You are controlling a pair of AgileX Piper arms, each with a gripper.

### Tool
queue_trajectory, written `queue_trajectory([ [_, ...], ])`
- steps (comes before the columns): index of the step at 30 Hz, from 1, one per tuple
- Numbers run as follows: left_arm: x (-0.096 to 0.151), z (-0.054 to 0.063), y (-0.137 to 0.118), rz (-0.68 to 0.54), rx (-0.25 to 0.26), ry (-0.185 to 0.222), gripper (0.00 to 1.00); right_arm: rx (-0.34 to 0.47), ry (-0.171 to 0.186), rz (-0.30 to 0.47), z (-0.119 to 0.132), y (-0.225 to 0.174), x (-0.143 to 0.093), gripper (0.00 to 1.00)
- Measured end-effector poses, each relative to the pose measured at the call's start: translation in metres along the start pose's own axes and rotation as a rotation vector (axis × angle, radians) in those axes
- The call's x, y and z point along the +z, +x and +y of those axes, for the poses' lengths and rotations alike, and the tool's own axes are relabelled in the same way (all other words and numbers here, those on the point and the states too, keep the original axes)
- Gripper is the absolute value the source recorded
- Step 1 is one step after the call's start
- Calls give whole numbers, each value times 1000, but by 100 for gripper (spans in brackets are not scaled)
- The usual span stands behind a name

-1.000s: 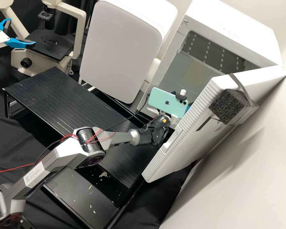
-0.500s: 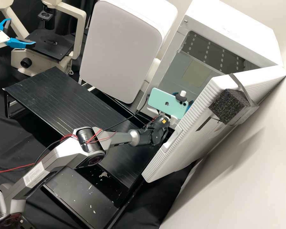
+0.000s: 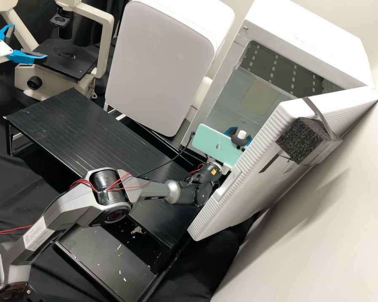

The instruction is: Take the petri dish out of the incubator

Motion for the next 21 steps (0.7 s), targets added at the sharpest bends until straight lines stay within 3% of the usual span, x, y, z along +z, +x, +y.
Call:
queue_trajectory([
  [3, 0, 0, 0, 0, 0, 0, 100, 1, 0, 1, 0, 0, 0, 0],
  [4, 0, 0, 0, 0, 0, 0, 100, 1, 0, 1, 0, 0, 0, 100],
  [21, 0, 0, 0, 0, 0, 0, 100, -10, -7, -10, 5, -13, -5, 100],
])
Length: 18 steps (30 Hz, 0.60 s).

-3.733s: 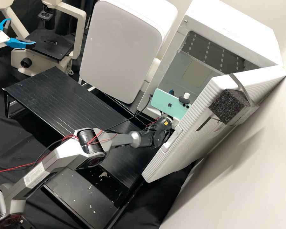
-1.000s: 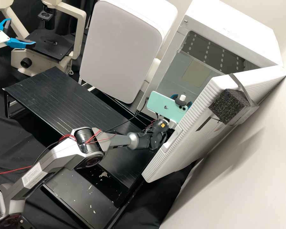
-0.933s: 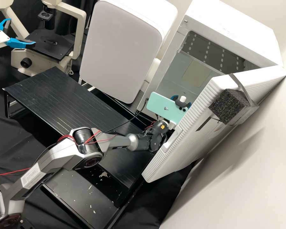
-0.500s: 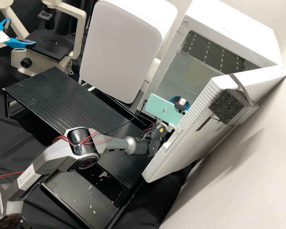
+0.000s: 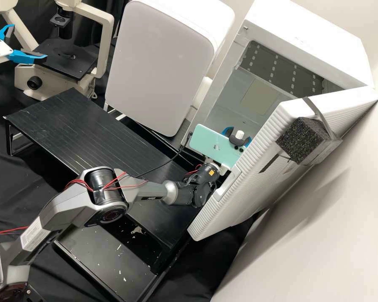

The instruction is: Take the petri dish out of the incubator

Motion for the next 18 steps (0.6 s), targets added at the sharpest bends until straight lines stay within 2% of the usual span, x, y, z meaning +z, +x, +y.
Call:
queue_trajectory([
  [4, 0, 0, 0, 0, 0, 0, 100, 5, 5, 23, 3, -10, -6, 100],
  [8, 0, 0, 0, 0, 0, 0, 100, 20, 33, 65, 2, -24, -17, 100],
  [14, 0, 0, 0, 0, 0, 0, 100, 54, 29, 126, -2, -48, -30, 100],
  [18, 0, 0, 0, 0, 0, 0, 100, 70, 38, 125, -7, -60, -34, 100],
])
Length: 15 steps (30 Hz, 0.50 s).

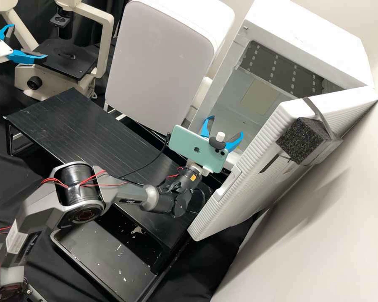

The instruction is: Take the petri dish out of the incubator

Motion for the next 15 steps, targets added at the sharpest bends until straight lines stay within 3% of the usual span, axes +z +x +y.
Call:
queue_trajectory([
  [15, 0, 0, 0, 0, 0, 0, 100, 4, 12, -71, -19, -28, -2, 100],
])
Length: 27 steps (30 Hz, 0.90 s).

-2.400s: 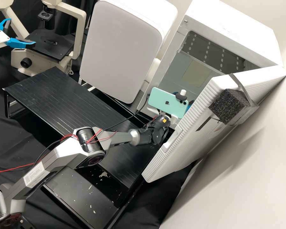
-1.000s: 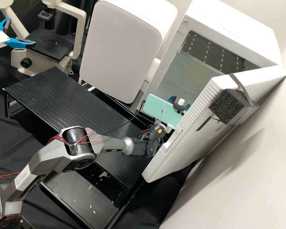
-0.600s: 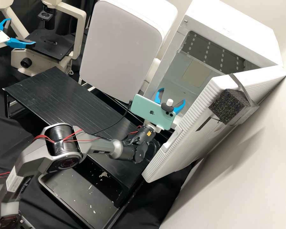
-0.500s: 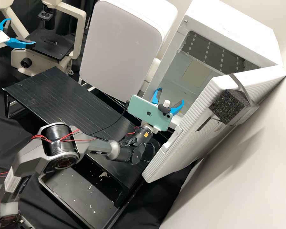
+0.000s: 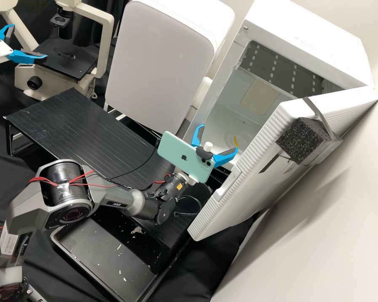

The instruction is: Take the petri dish out of the incubator

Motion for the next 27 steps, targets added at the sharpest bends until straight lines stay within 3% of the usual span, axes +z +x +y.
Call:
queue_trajectory([
  [8, 0, 0, 0, 0, 0, 0, 100, 19, -13, 7, 2, -1, 0, 100],
  [27, 0, 0, 0, 0, 0, 0, 100, 20, 14, 0, -7, -4, 16, 100],
])
